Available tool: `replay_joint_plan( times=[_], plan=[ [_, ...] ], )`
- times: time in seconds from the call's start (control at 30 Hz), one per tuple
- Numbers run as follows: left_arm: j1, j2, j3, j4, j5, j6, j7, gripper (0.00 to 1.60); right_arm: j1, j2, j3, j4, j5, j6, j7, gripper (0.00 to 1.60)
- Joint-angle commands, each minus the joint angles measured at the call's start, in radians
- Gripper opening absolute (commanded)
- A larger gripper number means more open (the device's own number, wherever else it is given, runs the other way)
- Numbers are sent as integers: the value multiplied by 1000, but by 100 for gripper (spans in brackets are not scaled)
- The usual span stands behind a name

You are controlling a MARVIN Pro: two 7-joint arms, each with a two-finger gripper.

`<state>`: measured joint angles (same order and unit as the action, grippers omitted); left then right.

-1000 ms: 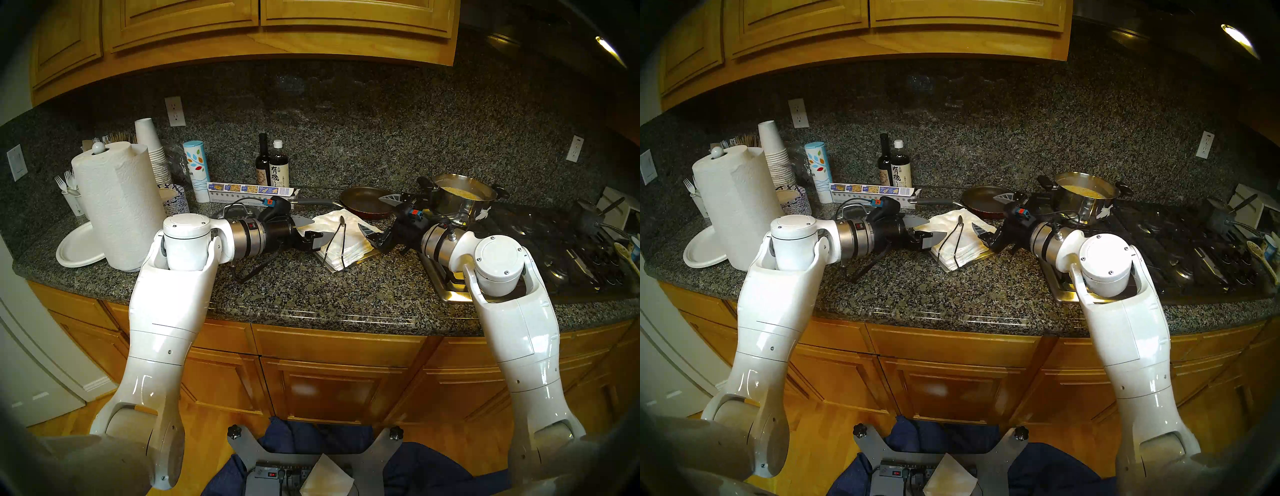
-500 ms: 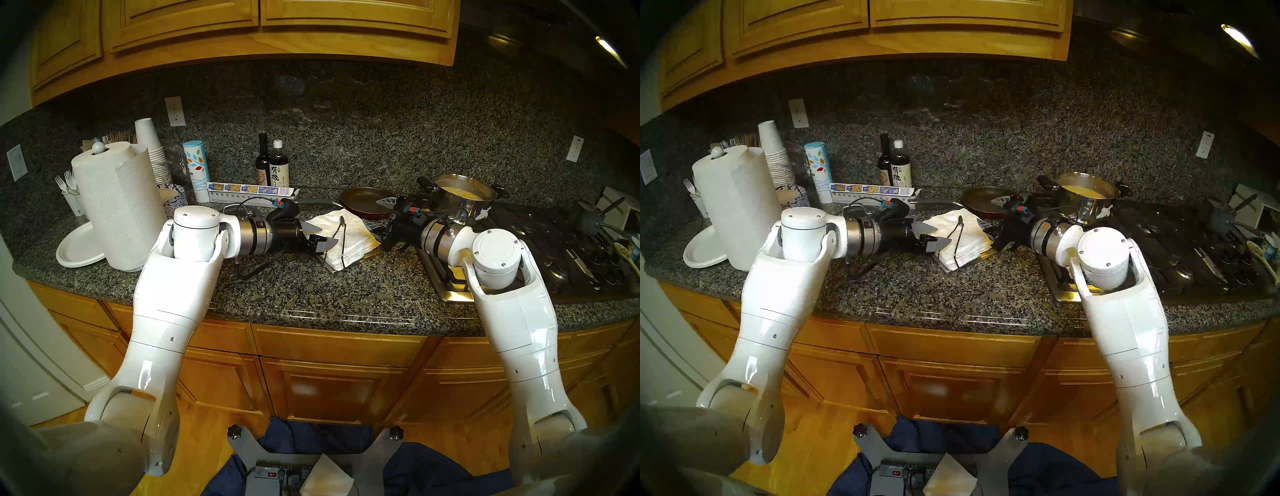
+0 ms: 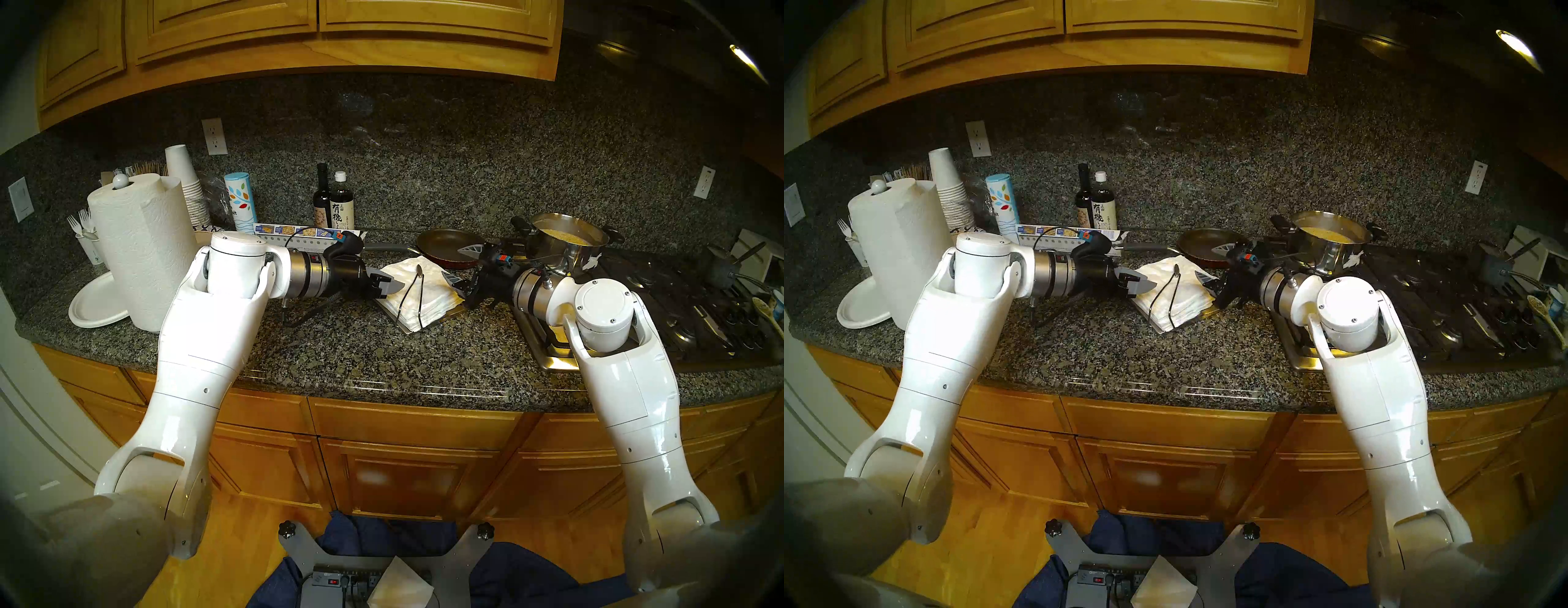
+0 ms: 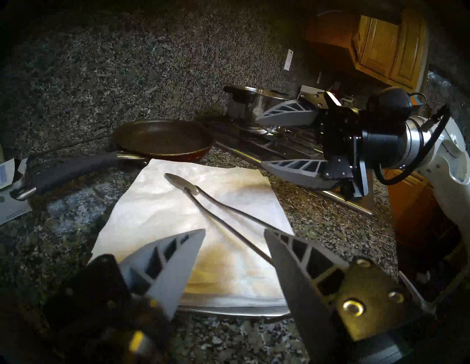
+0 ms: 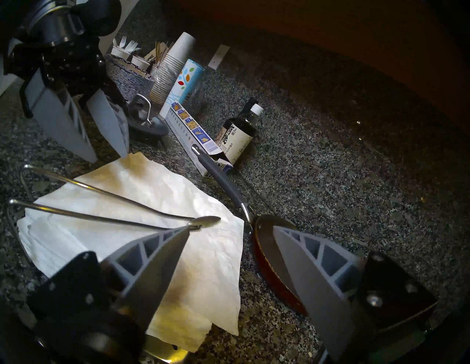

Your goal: Take napkin out of napkin holder

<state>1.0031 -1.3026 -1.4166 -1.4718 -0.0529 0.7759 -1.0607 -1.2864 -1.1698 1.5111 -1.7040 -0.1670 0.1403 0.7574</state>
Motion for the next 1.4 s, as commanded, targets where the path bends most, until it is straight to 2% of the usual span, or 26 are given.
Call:
replay_joint_plan(
  times=[0.0, 0.2, 0.37, 0.4, 0.47, 0.7, 0.77, 0.83, 0.87, 1.0, 1.17, 1.33, 1.37],
  plan=[
    [-111, -6, 31, 31, -17, 10, -51, 106, 44, -3, 7, -8, 4, -15, -5, 117],
    [-128, -5, 61, 53, -28, 12, -47, 105, 51, -6, 3, 3, 2, -20, -5, 117],
    [-151, -6, 86, 80, -42, 13, -42, 105, 61, -10, -2, 16, 0, -23, -5, 108],
    [-156, -6, 91, 85, -44, 13, -41, 105, 62, -10, -3, 18, 0, -24, -5, 92],
    [-165, -3, 102, 92, -45, 13, -42, 107, 64, -10, -4, 21, 0, -25, -5, 87],
    [-197, 5, 139, 136, -51, 13, -50, 105, 64, -10, 0, 22, 1, -28, -5, 81],
    [-208, 6, 148, 150, -51, 12, -48, 100, 62, -9, 2, 21, 2, -28, -5, 80],
    [-218, 6, 158, 163, -51, 9, -45, 79, 60, -10, 4, 20, 3, -29, -6, 80],
    [-222, 7, 162, 170, -53, 6, -44, 77, 58, -10, 5, 20, 4, -29, -6, 80],
    [-239, 11, 178, 195, -57, -3, -48, 79, 53, -10, 9, 17, 5, -33, -7, 79],
    [-259, 16, 198, 220, -64, -13, -58, 75, 50, -11, 14, 16, 8, -36, -9, 80],
    [-284, 26, 231, 249, -72, -9, -84, 82, 50, -11, 16, 16, 8, -36, -9, 80],
    [-287, 27, 234, 253, -75, -7, -83, 104, 50, -11, 16, 16, 8, -37, -10, 80]
  ],
)
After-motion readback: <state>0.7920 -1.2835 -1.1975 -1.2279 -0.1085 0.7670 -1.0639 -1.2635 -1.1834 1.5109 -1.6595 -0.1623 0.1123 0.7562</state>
